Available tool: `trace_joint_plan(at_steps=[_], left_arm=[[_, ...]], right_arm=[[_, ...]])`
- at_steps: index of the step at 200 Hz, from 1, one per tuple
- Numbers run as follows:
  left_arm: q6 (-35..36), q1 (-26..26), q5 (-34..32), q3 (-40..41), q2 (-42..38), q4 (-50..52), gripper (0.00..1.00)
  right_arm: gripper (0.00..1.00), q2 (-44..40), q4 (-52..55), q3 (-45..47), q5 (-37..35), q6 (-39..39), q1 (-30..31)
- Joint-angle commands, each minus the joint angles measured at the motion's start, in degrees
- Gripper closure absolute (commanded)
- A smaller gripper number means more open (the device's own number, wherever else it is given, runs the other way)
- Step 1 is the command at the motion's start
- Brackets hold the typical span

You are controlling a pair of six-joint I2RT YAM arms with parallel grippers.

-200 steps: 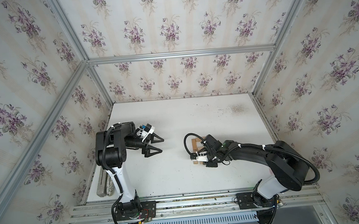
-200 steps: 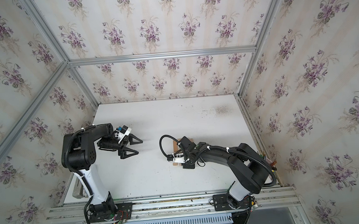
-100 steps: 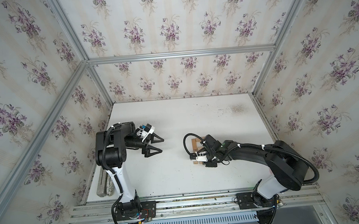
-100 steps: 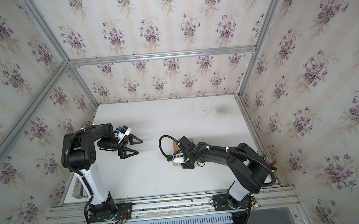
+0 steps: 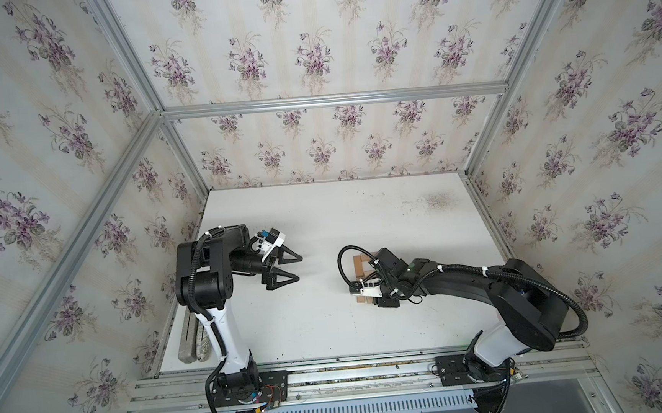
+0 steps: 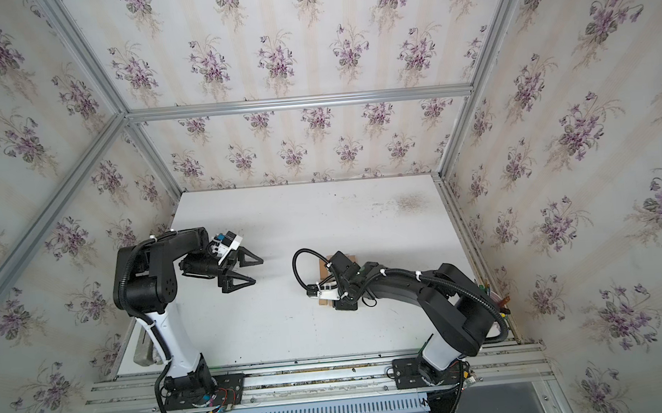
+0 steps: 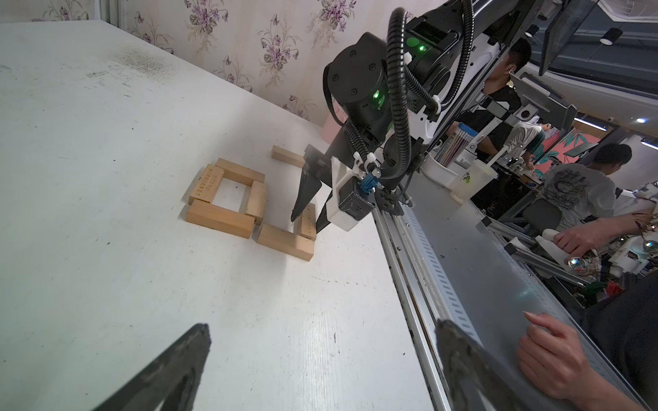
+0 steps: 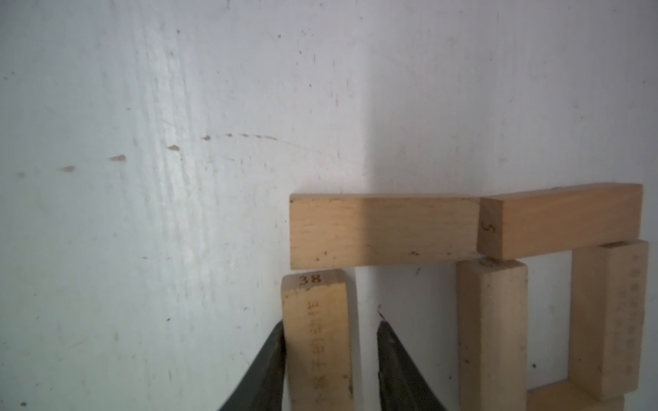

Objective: Assemble the number 8 with building blocks
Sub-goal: Assemble the building block at the center of the board.

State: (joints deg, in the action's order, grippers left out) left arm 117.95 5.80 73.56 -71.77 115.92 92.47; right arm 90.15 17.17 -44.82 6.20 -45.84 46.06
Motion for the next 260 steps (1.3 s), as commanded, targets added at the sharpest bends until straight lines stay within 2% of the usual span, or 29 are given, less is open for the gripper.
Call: trace_joint_plan(at_steps=[1, 21, 79, 87, 98, 119, 126, 138, 166, 184, 204, 260], left_arm=[[21.9, 0.0, 0.3, -0.2, -0.1, 9.8, 0.0], [21.9, 0.1, 0.3, -0.2, -0.1, 9.8, 0.0], [21.9, 0.1, 0.2, -0.1, -0.1, 9.8, 0.0], [21.9, 0.1, 0.3, -0.1, -0.2, 9.8, 0.0], [21.8, 0.0, 0.3, -0.1, -0.1, 9.8, 0.0], [21.9, 0.1, 0.3, -0.2, -0.1, 9.8, 0.0], [21.9, 0.1, 0.3, -0.1, -0.1, 9.8, 0.0], [21.9, 0.0, 0.3, -0.1, -0.1, 9.8, 0.0], [21.9, 0.0, 0.3, -0.1, -0.1, 9.8, 0.01], [21.9, 0.1, 0.3, -0.2, -0.1, 9.8, 0.0], [21.9, 0.1, 0.3, -0.2, -0.1, 9.8, 0.0], [21.9, 0.1, 0.3, -0.1, -0.1, 9.8, 0.0]], right_arm=[[0.51, 0.1, 1.5, 0.1, -0.4, 0.0, 0.1], [0.43, -0.2, 1.4, 0.1, -0.9, 0.1, 0.1], [0.38, -1.2, 0.6, 0.9, -2.5, 0.7, 0.0], [0.41, -1.2, 0.7, 0.7, -2.6, 0.8, 0.0], [0.52, -1.0, 0.3, 0.4, -2.7, 1.2, -0.1], [0.64, -0.6, 0.2, -0.1, -2.3, 1.6, -0.2], [0.65, -0.4, 0.1, -0.2, -2.3, 1.9, -0.2], [0.65, -0.2, 0.2, -0.4, -1.8, 2.2, -0.2], [0.55, -0.2, 0.5, -0.6, -1.7, 2.4, -0.2], [0.55, -0.2, 0.6, -0.7, -1.1, 2.3, -0.2], [0.6, -0.4, 0.8, -0.4, -0.7, 2.2, -0.2], [0.58, -0.2, 1.5, 0.3, 0.9, 2.4, -0.2]])
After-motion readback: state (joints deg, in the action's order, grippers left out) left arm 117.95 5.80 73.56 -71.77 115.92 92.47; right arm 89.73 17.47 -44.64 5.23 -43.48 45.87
